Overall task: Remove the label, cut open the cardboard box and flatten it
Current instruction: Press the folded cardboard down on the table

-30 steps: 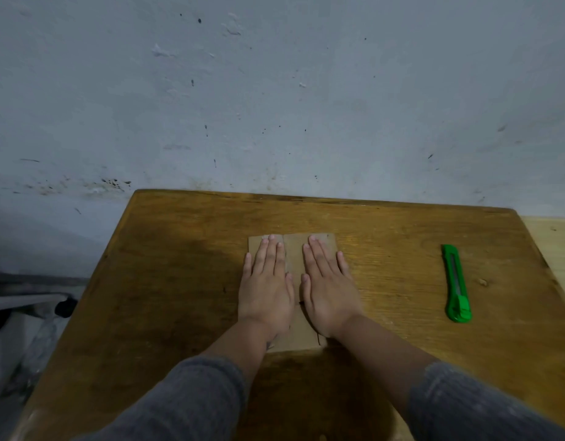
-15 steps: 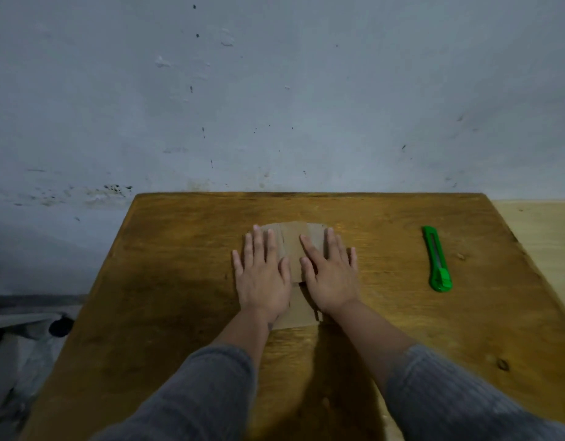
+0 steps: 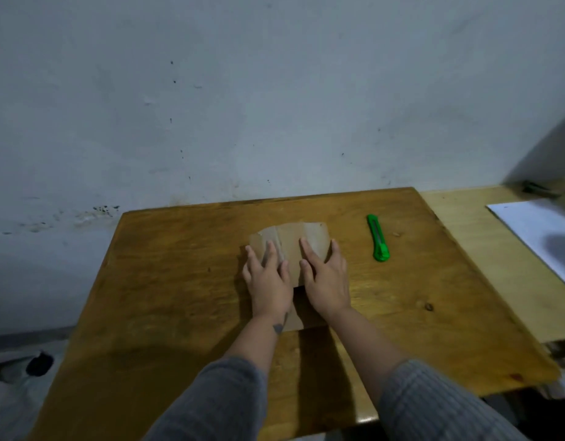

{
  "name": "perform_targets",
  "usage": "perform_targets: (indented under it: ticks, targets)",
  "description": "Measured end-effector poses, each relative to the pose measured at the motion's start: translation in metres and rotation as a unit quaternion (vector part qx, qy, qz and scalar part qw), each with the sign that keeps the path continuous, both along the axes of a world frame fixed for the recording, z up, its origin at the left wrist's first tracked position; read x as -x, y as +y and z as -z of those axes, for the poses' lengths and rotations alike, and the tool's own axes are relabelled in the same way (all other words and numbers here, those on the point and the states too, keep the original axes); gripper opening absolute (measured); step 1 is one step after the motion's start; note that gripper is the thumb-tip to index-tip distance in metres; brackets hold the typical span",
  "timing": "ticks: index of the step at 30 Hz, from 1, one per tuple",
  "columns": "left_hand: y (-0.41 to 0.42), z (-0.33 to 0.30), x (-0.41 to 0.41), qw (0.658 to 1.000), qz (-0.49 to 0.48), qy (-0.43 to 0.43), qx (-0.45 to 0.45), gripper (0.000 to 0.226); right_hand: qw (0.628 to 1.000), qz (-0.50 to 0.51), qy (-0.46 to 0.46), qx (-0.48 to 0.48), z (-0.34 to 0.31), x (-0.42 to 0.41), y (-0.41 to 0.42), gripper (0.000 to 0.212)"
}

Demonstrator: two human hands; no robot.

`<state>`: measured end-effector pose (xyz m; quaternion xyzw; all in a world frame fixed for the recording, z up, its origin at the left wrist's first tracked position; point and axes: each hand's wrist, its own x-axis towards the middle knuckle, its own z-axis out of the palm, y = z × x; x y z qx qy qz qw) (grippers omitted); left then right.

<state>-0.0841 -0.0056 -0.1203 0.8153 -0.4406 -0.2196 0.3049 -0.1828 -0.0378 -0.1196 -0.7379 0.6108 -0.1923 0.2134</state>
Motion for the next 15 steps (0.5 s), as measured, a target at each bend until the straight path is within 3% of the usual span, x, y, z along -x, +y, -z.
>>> perform_targets:
  ticks: [6, 15]
  targets:
    - [0.026, -0.037, 0.074, 0.997, 0.038, 0.035, 0.062, 0.053, 0.998, 0.039, -0.023, 0.036, -0.032, 0.077, 0.031, 0.044]
    - [0.108, -0.043, 0.268, 0.994, 0.053, 0.057, 0.071, 0.054, 0.997, 0.066, -0.012, 0.033, -0.041, 0.276, 0.117, 0.045]
